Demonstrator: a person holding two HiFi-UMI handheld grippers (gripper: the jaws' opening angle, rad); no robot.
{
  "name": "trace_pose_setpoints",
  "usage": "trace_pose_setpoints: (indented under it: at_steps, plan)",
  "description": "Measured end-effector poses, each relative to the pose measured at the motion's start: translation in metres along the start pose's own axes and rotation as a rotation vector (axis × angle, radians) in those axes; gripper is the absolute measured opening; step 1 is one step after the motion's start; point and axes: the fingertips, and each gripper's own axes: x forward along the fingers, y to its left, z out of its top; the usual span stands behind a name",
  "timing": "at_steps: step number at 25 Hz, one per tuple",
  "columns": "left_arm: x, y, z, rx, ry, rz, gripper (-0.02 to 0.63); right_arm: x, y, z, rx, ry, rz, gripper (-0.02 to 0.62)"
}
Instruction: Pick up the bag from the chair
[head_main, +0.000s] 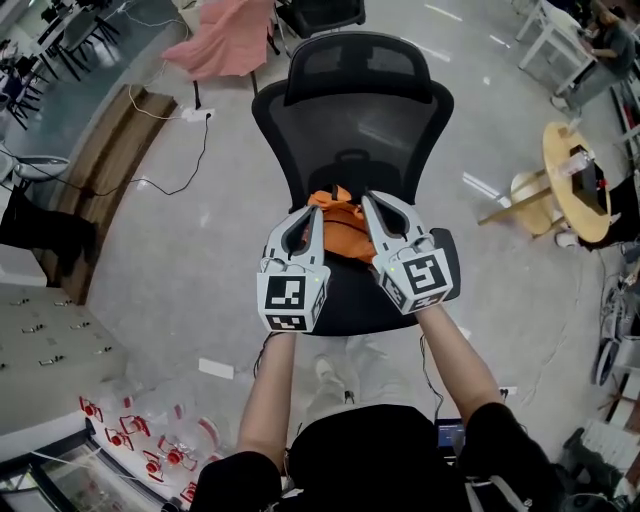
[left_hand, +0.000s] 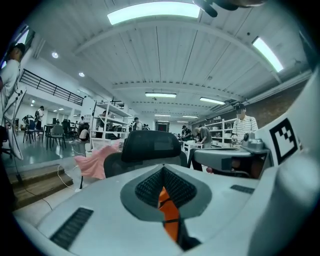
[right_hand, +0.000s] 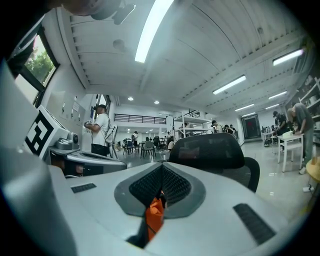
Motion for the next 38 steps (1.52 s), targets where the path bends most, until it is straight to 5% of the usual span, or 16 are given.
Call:
trace_pose_setpoints:
  at_steps: [38]
  plan:
    - [-0.239, -0.076, 0.071, 0.086, -0.163, -0.125, 0.003, -0.186, 0.140, 0.100, 0.011, -0.126, -0.162, 0.001]
